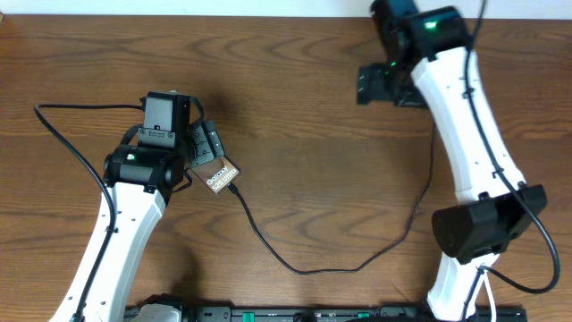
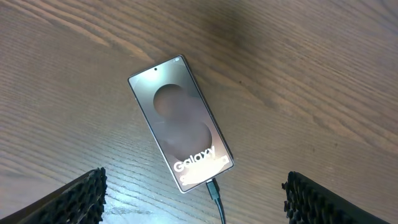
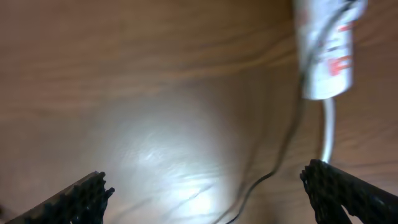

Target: Plug charger to phone and switch on socket

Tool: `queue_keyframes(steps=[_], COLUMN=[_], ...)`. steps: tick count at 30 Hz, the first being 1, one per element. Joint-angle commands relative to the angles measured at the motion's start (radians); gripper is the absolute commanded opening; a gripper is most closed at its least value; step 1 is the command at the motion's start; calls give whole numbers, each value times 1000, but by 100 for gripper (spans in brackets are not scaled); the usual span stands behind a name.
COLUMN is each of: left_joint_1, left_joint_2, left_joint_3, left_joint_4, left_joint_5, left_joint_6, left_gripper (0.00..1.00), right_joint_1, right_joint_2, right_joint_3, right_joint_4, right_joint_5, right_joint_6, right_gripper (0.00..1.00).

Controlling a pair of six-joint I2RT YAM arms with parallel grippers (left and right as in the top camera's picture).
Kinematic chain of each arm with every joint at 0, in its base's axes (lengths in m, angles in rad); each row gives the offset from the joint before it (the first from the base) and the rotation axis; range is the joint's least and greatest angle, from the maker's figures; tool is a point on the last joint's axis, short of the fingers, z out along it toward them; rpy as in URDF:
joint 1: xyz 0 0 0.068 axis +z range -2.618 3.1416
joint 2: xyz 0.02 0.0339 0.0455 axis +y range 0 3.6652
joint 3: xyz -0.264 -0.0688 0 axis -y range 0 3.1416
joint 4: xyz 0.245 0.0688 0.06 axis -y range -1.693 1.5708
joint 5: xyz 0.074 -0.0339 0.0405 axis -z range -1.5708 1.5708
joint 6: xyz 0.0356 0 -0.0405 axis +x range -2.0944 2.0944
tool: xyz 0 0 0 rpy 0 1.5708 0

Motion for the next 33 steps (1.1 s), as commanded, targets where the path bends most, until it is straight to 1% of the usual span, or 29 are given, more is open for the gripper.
queue_keyframes(steps=[1,5,10,13,15,20,22,28,33], left_joint_1=[-4,-4,-4,-4,-4,-4,-4,-4,-4], left_joint_2=[-3,-3,-3,-3,-3,-3,-3,-3,-3], left_joint_3=[13,13,13,13,13,13,13,13,13], left_joint_4=[-16,-23,-22,-23,-23,-23,-23,-23,-23], left_joint_5=[-21,-21,-21,-21,-21,-21,-21,-21,-21], left_joint_6=[-2,-1,-2,-2,-2,-2,-2,-2,-2], left_gripper=[89,89,89,89,89,89,89,89,89], right_joint_1=[-85,-201,-365,-464,-527,-651,-692,-768,-785], right_joint_2=[-11,-12,-12,-12,-12,-11,-8,-6,-6], right_joint_3=[48,60,60,60,60,58,57,34,-55], right_joint_4=[-6,-3,2,18,40,77,79,87,150], right_joint_5=[79,55,-3,-86,-186,-501,-576,-586,-586], right_joint_6=[-18,-38,-111,-174,-259,-542,-623,-687,-705], right_gripper=[99,99,99,99,99,99,99,99,99])
